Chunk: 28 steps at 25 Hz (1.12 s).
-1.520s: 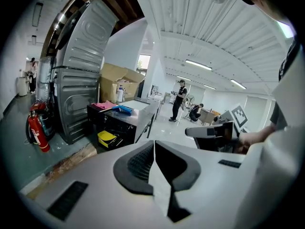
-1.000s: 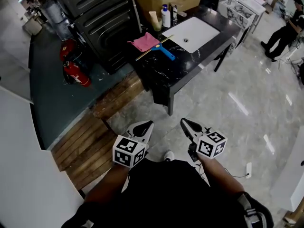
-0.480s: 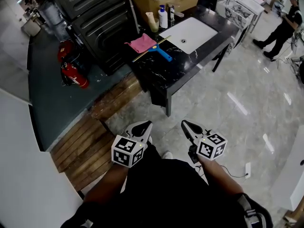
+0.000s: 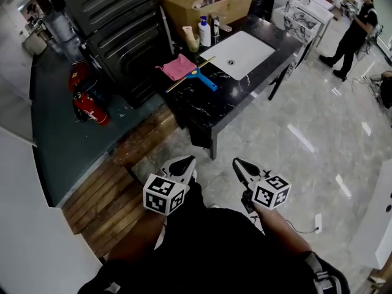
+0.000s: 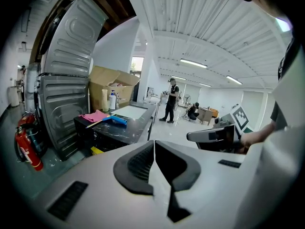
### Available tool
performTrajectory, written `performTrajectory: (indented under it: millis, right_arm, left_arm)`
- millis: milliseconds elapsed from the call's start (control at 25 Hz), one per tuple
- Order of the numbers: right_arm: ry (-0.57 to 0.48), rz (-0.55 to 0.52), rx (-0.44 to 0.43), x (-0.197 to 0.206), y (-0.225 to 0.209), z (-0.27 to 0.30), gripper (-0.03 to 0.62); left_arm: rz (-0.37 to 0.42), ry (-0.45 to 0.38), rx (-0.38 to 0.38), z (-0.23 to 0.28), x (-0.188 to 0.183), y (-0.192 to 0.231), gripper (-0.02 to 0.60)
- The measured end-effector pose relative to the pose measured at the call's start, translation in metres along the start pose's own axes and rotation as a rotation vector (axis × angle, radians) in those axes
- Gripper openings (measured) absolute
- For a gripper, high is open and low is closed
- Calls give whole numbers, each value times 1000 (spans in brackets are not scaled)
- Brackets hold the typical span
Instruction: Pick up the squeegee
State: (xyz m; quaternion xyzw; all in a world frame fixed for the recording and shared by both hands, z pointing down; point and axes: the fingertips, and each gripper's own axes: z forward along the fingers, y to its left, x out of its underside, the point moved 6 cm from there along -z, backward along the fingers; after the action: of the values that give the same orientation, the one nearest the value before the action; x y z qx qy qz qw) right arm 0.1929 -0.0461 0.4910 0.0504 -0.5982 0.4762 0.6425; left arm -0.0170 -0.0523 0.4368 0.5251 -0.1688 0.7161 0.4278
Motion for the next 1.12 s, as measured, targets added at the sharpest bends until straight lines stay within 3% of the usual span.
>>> performTrajectory:
  millis: [360,1120]
  right_arm:
    - [25,22,26,-11,-23,41,9]
    - [72,-57,92,-103,-53,172,9]
  left_arm:
    - [-27,23,12,30,-4,40,20]
    - [-38,11,72,105,-73,174,20]
